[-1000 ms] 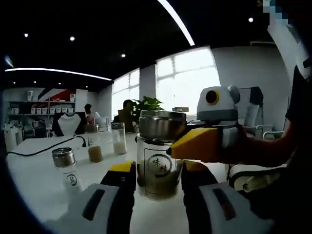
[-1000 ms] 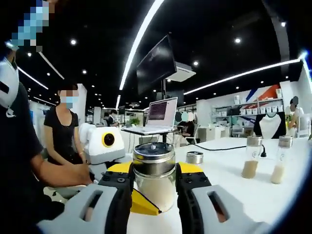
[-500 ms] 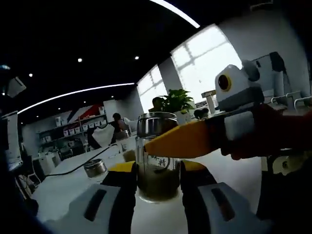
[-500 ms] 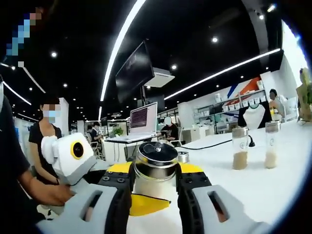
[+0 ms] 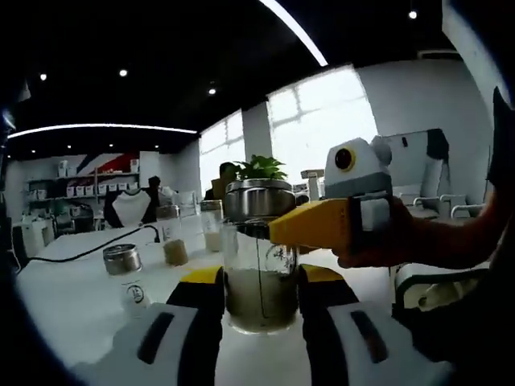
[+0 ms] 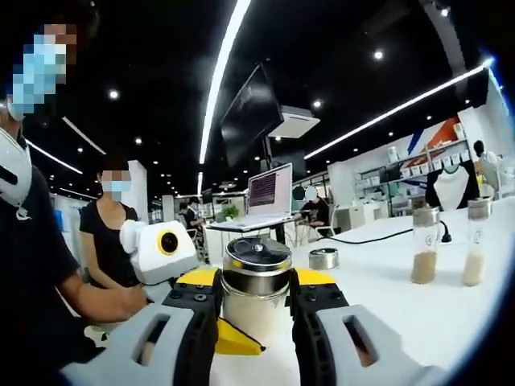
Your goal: Rotate the seasoning bottle until the label or dispensing opening points toward the visible target arrow and the bottle remains upright within the marked orientation range
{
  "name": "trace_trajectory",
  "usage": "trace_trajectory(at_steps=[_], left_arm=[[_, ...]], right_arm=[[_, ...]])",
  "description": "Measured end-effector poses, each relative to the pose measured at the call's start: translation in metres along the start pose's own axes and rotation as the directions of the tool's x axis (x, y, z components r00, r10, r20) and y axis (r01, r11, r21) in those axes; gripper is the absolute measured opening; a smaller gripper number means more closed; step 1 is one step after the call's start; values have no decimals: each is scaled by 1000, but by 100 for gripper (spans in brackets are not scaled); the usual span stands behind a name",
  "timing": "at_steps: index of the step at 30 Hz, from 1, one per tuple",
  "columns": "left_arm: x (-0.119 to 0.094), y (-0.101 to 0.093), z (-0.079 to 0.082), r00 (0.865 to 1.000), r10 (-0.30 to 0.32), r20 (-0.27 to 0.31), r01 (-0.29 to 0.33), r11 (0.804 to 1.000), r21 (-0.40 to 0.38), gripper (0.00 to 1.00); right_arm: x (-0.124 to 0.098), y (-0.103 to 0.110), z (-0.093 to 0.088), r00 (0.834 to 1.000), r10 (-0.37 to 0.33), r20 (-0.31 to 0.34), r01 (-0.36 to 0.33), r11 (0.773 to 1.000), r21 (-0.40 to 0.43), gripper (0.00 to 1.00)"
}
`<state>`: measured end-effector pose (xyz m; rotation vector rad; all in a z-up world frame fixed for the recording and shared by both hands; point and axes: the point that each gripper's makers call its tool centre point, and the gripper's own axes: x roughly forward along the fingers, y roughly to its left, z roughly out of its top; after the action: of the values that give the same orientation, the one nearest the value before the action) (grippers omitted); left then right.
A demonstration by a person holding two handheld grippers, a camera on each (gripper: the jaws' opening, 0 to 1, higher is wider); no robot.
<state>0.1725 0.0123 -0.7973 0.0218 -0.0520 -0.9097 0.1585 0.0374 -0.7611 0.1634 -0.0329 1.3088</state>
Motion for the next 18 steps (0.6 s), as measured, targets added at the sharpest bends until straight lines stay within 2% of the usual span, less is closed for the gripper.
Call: trace_trajectory(at_steps=[3,5,6,9,11,14,15,18], left_arm=[[2,1,-1,999,48,-20,-47,998,42,37],[4,3,0,997,77,-18,-76,996,48,37],[4,9,1,992,128,-16,-126,989,78,37],[4,16,-1,978,206,-39,-197,965,174,37],[5,15,-1,975,218,-40,-209,965,158,37],[2,20,-2,960,278,-38,-266,945,191,37],[2,20,-3,958,284,-41,-272,944,186,37],[0,25,-4,950,309,-43,-300,943,146,37]], right_arm=[[1,-2,-1,1000,-14,-10,14,1000,28,32],[2,-4,2,999,-53,11,52,998,45,32],[3,-7,3,996,-83,23,82,996,44,33],[8,-8,4,987,-157,38,157,987,20,33],[10,-8,6,982,-182,52,181,983,34,33],[14,-6,8,975,-210,71,206,977,58,33],[16,-6,8,972,-226,69,222,973,54,33],[19,-6,7,966,-250,65,252,968,-22,33]])
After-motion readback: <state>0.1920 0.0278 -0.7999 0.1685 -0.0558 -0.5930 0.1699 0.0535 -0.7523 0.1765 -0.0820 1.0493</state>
